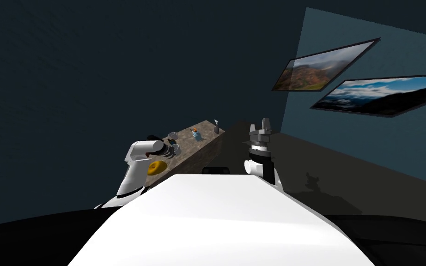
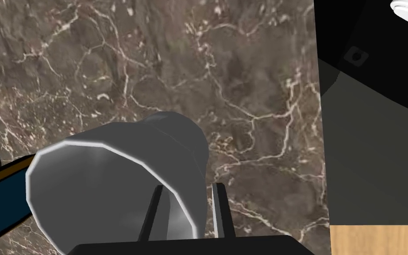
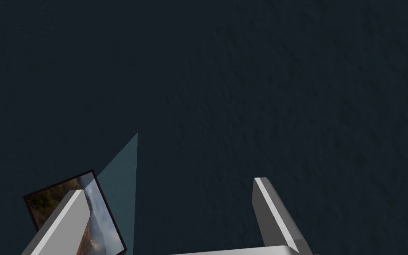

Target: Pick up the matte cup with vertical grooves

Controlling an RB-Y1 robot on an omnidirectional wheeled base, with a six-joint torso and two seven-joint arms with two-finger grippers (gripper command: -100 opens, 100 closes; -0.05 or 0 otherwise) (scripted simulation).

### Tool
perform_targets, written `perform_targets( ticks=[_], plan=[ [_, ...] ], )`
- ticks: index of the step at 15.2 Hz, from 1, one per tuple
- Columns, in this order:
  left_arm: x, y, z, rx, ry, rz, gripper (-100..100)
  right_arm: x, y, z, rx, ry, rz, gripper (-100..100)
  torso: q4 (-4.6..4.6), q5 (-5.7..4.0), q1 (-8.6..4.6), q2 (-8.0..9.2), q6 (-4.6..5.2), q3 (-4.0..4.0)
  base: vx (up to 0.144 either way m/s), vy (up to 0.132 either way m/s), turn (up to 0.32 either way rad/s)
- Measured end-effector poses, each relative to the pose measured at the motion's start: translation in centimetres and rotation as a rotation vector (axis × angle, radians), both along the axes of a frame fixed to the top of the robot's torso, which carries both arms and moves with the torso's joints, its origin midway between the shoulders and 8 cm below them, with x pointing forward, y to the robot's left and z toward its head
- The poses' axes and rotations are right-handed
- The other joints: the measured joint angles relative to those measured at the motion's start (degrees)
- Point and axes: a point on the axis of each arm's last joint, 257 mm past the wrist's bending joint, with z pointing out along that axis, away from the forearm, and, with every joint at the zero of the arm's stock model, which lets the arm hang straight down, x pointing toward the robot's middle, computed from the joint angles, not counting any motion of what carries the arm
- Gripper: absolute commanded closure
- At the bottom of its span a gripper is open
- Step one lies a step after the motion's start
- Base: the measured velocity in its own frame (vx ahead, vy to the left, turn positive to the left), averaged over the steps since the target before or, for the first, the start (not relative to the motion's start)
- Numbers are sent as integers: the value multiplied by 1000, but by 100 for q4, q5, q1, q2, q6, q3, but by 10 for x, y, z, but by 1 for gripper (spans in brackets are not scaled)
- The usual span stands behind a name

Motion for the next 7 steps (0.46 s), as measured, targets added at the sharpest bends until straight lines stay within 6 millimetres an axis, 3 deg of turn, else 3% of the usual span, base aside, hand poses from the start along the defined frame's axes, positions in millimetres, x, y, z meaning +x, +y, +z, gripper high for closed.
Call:
perform_targets(
  ticks=[3, 7],
  plan=[
    [0, 0, 0, -1, 1, 2, 100, 0, 0, 0, 0, 0, 0, 0, -1, 2, 4, -3, 4, -2, 2, 0, 6],
    [-4, -4, 15, 0, -1, -5, 100, 0, 0, 0, 0, 0, 0, 0, 2, -4, 2, -5, 4, -1, 11, 6, 18]
  ],
)
